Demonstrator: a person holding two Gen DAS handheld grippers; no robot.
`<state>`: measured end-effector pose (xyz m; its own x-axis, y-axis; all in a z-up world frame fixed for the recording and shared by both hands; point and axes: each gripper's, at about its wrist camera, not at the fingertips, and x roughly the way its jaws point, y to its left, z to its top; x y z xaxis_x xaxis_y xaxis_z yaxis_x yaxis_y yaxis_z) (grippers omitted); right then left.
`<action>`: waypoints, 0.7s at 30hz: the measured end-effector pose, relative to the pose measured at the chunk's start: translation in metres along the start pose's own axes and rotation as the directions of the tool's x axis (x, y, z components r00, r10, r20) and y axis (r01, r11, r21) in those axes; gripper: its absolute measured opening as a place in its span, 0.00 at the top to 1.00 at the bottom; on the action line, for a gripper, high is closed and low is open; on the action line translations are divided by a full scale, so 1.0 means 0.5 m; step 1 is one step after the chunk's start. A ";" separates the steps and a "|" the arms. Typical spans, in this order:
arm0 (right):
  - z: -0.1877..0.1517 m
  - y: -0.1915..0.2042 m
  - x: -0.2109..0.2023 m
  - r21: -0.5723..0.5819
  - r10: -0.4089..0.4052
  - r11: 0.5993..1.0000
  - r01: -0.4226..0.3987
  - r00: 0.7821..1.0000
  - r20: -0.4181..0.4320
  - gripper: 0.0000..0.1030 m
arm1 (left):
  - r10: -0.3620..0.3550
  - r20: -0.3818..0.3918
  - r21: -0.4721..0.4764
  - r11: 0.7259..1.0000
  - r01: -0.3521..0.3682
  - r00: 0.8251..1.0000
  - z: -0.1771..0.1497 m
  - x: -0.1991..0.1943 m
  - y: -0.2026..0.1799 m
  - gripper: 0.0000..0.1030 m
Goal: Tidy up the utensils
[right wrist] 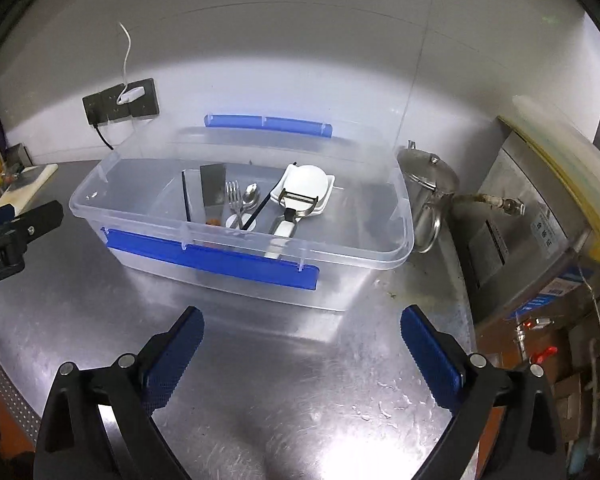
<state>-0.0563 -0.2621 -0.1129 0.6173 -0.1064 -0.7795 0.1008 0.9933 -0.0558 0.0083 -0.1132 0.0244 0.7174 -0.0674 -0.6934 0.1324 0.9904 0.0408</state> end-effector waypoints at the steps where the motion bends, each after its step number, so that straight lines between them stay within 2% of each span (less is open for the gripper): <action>1: 0.000 0.000 -0.003 0.007 -0.007 1.000 0.007 1.000 0.010 0.05 | 0.012 0.002 0.002 1.000 -0.012 1.000 0.000 -0.002 -0.003 0.07; 8: -0.005 0.002 0.002 -0.004 -0.031 1.000 0.031 1.000 0.003 0.05 | 0.077 -0.027 0.044 0.996 -0.076 0.997 -0.013 0.006 -0.027 0.07; 13: -0.004 0.002 0.005 0.003 -0.082 0.997 0.082 0.997 -0.004 0.05 | 0.068 -0.028 0.062 0.996 -0.066 0.997 -0.012 0.010 -0.041 0.07; 21: 0.001 0.001 0.012 0.001 -0.077 0.997 0.077 0.997 -0.011 0.05 | 0.038 -0.013 0.090 0.995 -0.037 0.999 -0.004 0.018 -0.062 0.07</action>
<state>-0.0521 -0.2621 -0.1172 0.5989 -0.1817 -0.7800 0.1482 0.9822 -0.1150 0.0090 -0.1443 0.0155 0.7129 -0.0276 -0.7007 0.1667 0.9773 0.1310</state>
